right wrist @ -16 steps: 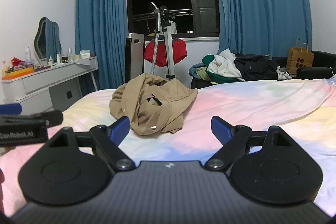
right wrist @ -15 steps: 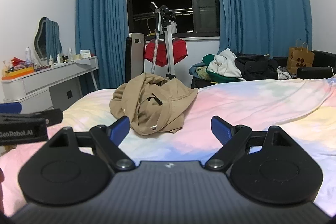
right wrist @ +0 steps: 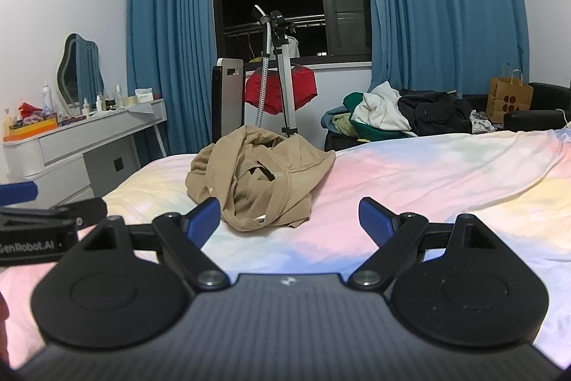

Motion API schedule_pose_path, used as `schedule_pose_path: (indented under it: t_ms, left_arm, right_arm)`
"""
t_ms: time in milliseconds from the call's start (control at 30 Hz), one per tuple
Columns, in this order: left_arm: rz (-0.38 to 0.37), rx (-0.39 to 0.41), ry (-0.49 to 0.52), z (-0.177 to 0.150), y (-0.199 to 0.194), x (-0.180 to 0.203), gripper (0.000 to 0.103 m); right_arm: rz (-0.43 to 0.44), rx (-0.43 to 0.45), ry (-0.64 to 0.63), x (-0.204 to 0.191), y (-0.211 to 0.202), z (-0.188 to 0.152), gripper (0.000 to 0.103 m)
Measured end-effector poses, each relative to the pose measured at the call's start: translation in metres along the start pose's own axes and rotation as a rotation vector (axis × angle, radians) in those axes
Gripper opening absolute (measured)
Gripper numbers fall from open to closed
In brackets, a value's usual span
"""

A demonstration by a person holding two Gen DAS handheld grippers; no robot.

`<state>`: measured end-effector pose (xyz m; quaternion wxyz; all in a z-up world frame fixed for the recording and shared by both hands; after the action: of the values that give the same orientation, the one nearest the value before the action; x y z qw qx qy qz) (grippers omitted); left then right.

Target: Fold clothes

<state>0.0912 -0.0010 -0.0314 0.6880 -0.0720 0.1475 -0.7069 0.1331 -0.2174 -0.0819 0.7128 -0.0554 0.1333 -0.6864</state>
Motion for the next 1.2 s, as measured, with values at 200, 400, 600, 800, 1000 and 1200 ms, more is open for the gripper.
schedule_pose_path:
  t_ms: [200,400,600,800,1000,1200]
  left_arm:
    - [0.018,-0.008,0.011,-0.004,0.006,0.001,0.103]
    - [0.017,0.002,0.013,-0.008,0.006,-0.001,0.103]
    - [0.003,-0.005,-0.008,-0.013,0.007,-0.004,0.103]
    - [-0.025,-0.035,0.014,-0.023,0.018,0.002,0.103]
    - [-0.064,-0.023,0.154,-0.022,0.046,0.023,0.102]
    - [-0.084,0.002,0.243,-0.006,0.100,0.052,0.100]
  right_arm:
    - [-0.004,-0.007,0.009,0.004,0.003,0.002,0.086]
    - [0.000,0.001,0.021,0.007,0.001,0.004,0.086]
    - [-0.003,0.005,0.036,0.010,-0.001,0.008,0.086]
    - [-0.014,-0.022,0.066,0.016,-0.002,0.008,0.086]
    - [-0.022,-0.047,0.149,0.036,-0.003,0.009,0.086]
    - [-0.074,-0.114,0.241,0.068,-0.003,0.000,0.086]
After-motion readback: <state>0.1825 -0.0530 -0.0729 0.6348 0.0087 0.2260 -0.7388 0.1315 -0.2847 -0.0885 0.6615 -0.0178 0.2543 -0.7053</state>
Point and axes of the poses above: each gripper's, at about its wrist camera, not at the fingertips, and y roughly the way its jaws point, x to its right, z to its top, the point moved 10 cm from there along y, roughly the way its jaws point, and after that the axes turned 1 degree about -x, right-handed, at the moved point
